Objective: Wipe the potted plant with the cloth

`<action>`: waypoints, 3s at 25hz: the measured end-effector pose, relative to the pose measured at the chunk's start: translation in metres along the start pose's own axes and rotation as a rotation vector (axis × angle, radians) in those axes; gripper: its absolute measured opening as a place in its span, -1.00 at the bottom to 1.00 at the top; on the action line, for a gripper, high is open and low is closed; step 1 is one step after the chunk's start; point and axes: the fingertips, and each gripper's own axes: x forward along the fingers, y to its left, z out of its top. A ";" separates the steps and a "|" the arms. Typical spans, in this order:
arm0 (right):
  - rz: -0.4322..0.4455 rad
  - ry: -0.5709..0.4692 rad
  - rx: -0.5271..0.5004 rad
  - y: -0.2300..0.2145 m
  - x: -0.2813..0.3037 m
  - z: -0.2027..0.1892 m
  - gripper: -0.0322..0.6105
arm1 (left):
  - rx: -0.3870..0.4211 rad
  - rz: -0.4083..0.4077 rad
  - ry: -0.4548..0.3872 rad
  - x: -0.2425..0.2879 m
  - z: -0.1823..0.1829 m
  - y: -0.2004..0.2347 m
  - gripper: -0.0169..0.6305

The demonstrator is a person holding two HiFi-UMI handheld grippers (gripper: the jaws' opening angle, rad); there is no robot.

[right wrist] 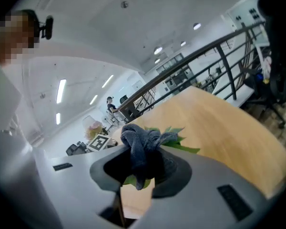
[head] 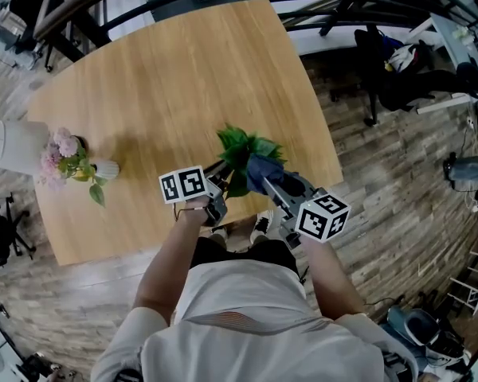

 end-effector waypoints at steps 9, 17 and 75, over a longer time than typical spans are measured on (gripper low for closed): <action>-0.160 0.002 0.251 -0.079 -0.021 -0.033 -0.42 | 0.037 0.017 -0.018 0.000 0.001 0.000 -0.63; -0.077 -0.139 0.064 -0.038 -0.044 0.024 -0.43 | 0.043 0.018 -0.028 0.000 0.000 0.000 -0.63; -0.100 0.191 -0.463 -0.034 0.111 0.061 -0.43 | 0.147 0.059 -0.033 0.003 0.001 -0.005 -0.63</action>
